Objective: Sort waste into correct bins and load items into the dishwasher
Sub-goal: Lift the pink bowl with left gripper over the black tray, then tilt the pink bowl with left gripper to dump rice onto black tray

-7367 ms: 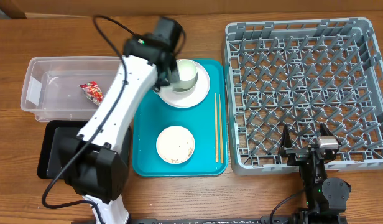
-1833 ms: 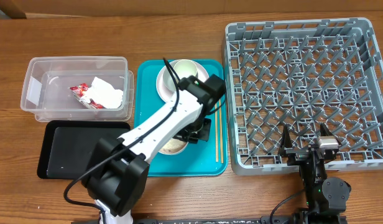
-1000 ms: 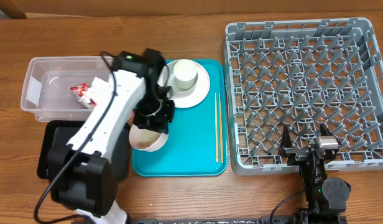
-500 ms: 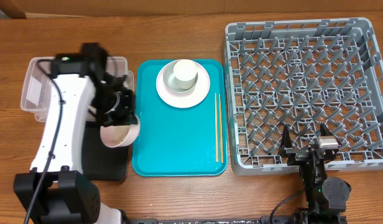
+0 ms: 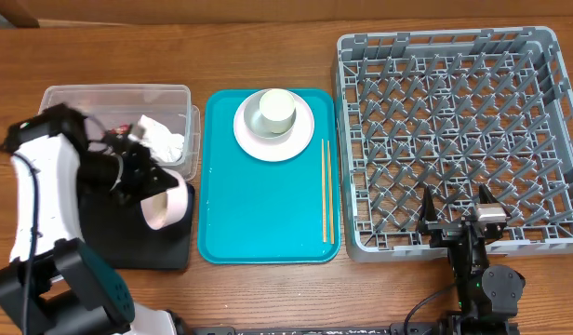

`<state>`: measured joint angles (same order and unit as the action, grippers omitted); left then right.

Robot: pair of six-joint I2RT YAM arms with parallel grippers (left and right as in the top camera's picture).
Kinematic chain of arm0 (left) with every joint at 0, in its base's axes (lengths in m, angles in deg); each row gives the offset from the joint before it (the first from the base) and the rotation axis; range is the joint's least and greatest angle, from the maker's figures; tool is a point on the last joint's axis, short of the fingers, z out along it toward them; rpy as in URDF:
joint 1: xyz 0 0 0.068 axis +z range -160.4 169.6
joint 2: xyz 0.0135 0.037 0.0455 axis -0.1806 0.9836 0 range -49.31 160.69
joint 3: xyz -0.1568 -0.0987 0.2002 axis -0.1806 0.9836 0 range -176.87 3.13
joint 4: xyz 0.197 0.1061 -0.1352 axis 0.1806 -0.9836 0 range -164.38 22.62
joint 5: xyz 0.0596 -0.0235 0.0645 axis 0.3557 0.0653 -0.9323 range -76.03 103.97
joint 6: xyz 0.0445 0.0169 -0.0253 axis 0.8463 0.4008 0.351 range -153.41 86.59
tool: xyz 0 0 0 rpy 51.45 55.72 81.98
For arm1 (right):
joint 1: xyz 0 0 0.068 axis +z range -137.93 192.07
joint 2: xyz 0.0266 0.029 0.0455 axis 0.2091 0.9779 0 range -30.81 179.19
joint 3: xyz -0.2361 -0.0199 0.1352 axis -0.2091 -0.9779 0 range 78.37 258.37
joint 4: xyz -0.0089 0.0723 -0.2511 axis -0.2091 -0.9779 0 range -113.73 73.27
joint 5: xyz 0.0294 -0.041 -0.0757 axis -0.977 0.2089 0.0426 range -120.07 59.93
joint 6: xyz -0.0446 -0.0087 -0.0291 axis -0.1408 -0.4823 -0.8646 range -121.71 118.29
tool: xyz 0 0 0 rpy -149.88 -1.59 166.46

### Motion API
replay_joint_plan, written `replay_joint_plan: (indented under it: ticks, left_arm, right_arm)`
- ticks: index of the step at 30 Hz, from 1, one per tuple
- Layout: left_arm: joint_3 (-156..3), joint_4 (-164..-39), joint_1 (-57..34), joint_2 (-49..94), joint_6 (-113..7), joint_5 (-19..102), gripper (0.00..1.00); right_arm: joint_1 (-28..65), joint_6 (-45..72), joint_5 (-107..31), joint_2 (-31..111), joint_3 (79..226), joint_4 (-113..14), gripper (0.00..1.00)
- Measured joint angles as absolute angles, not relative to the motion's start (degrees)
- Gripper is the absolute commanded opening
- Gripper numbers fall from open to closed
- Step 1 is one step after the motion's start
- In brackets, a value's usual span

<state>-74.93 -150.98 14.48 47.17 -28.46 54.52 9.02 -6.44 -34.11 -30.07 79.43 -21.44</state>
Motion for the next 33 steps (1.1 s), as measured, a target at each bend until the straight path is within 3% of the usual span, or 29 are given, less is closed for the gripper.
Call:
replay_joint_plan:
  ticks: [11,33]
  left_arm:
    - [-68.0,-151.3,30.1,47.2,-15.5,72.7,0.04]
    - [-62.8,-151.5,40.6,47.2,-4.2,88.2,0.04]
  right_arm:
    - [9.0,-6.4,-34.1,-30.1,79.4,-21.5,1.0]
    - [9.0,-6.4,-34.1,-30.1,79.4,-21.5,1.0]
